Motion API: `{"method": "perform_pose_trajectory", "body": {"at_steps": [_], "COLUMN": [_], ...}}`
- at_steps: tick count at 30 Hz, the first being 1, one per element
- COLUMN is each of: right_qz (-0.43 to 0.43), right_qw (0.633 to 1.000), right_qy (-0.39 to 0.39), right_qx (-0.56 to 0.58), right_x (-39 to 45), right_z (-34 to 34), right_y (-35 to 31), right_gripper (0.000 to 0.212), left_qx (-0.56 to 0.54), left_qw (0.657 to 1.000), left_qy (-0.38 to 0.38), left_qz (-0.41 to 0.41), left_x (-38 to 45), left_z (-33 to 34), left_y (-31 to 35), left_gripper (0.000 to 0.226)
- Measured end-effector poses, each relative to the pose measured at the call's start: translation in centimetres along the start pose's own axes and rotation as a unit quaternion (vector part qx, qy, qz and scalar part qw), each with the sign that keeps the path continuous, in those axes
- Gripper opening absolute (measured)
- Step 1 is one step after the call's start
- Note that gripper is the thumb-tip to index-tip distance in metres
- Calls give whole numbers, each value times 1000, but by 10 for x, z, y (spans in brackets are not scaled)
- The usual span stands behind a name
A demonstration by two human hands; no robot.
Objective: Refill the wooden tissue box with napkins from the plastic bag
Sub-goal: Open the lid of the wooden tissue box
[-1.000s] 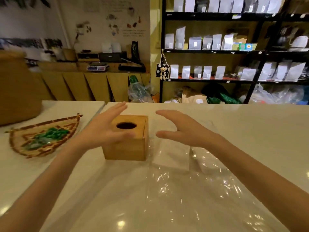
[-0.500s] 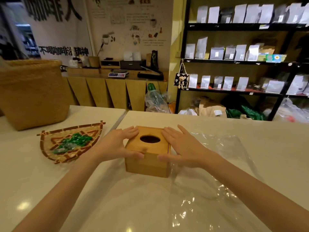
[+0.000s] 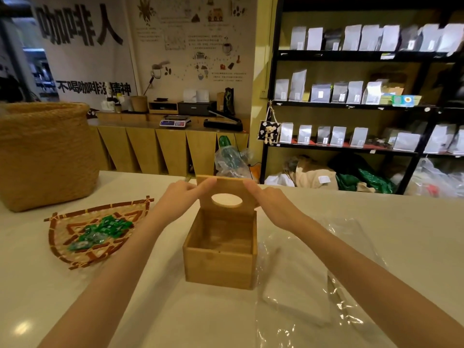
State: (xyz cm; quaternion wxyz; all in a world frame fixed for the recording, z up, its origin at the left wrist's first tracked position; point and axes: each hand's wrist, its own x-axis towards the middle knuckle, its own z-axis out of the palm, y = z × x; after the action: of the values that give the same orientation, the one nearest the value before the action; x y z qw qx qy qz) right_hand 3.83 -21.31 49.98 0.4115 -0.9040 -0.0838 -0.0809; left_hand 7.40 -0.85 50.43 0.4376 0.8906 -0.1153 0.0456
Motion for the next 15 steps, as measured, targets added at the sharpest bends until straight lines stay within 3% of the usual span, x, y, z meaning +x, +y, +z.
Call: {"method": "perform_pose_trajectory", "body": {"at_steps": [2, 5, 8, 11, 15], "right_qz": [-2, 24, 37, 45, 142], "right_qw": [999, 994, 991, 987, 976], "right_qy": [12, 37, 67, 86, 21], "right_qx": [50, 102, 114, 125, 165], "right_x": [6, 11, 11, 10, 3], "right_z": [3, 8, 10, 11, 1], "right_y": [1, 4, 5, 4, 7], "right_gripper": [106, 72, 61, 59, 42], "left_qx": [-54, -110, -104, -105, -77], "left_qw": [999, 994, 994, 994, 997], "left_qy": [-3, -21, -18, -3, 10], "left_qz": [-5, 17, 23, 21, 5], "left_x": [7, 10, 10, 11, 8], "left_z": [6, 12, 20, 22, 23], "left_y": [-4, -15, -23, -26, -18], "left_gripper": [60, 29, 18, 20, 41]}}
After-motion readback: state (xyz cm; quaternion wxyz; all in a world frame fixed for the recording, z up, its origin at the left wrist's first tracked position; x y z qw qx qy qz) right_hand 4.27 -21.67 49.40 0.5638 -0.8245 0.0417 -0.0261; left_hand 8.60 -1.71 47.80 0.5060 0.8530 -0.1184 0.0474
